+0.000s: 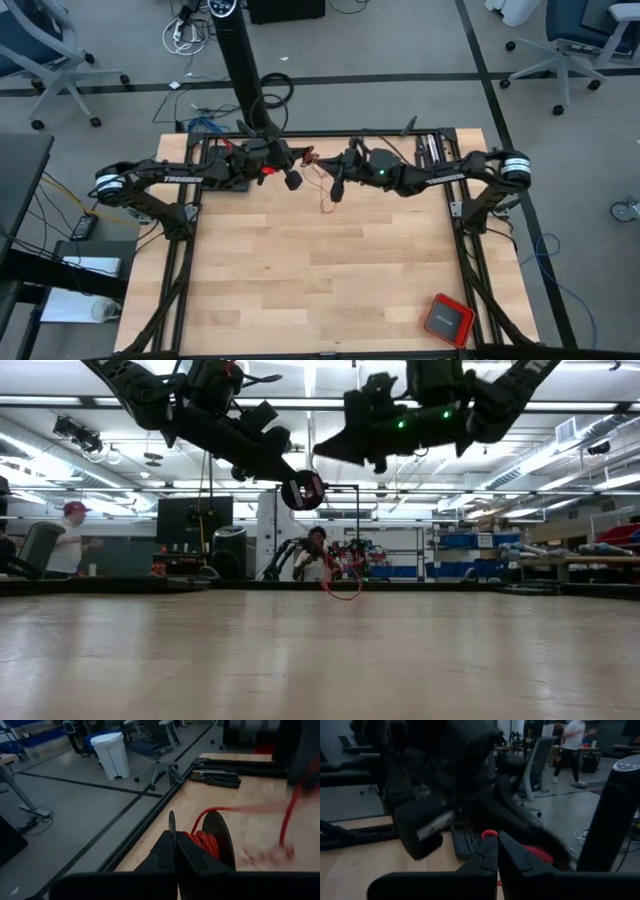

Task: Coil cords
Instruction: Coil the red wire onto the spool

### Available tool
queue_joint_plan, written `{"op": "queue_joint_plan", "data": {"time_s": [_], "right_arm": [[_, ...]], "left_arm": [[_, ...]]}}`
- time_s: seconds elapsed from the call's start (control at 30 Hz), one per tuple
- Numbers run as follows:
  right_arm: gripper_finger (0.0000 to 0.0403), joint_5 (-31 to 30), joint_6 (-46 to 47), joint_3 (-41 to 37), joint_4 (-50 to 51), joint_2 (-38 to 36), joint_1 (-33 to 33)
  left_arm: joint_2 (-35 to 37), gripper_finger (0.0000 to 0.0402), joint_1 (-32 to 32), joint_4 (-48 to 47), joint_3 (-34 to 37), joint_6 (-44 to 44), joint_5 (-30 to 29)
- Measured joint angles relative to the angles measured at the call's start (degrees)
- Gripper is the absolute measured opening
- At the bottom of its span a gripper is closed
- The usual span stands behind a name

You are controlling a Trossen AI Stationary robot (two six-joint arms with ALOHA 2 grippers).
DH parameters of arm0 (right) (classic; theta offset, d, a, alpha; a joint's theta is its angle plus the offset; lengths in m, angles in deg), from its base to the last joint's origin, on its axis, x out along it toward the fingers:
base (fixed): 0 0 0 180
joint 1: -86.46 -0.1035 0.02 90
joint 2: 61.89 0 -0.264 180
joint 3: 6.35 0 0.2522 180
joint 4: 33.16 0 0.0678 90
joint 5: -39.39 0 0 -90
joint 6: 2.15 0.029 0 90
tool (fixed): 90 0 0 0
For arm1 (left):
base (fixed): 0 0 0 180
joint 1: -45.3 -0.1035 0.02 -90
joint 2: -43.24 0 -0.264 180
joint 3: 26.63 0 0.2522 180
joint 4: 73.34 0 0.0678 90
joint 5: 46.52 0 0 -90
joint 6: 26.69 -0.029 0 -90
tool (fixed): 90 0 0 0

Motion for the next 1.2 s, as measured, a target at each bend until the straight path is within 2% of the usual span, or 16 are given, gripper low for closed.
{"op": "queue_joint_plan", "data": {"time_s": [0.1,0.3,0.47,0.73,0.87,0.97,1.03,1.13,1.2], "right_arm": [[0.0001,0.54,-0.33,0.00,-3.73,3.00,-0.01],[0.0000,0.49,-2.88,0.33,-4.72,3.74,0.01],[0.0000,0.64,-3.15,0.33,-4.03,3.74,-0.38],[0.0000,-2.64,-9.25,0.33,-1.89,3.74,-2.23],[0.0000,-3.62,-10.18,1.77,1.01,3.74,-2.53],[0.0000,-5.32,-10.19,6.04,8.38,3.74,-2.55],[0.0000,-6.57,-10.16,8.84,13.42,3.74,-2.62],[0.0000,-7.11,-10.22,10.73,15.41,3.74,-2.91],[0.0000,-6.66,-10.22,10.78,15.75,3.74,-3.30]], "left_arm": [[0.00,0.0000,0.48,2.22,0.00,1.43,-1.65],[-0.13,0.0000,0.48,4.55,0.00,6.28,-1.97],[-0.20,0.0000,0.40,7.08,0.00,9.53,-1.93],[-0.20,0.0000,0.35,5.43,0.00,19.30,-2.50],[-0.20,0.0000,0.34,5.52,0.00,21.12,-2.56],[-0.19,0.0000,0.33,5.41,0.00,21.04,-2.33],[-0.17,0.0000,0.26,4.45,0.00,17.54,-0.69],[-0.17,0.0000,0.35,2.10,0.00,9.52,-0.43],[-0.17,0.0000,0.32,0.78,0.00,7.67,-0.87]]}}
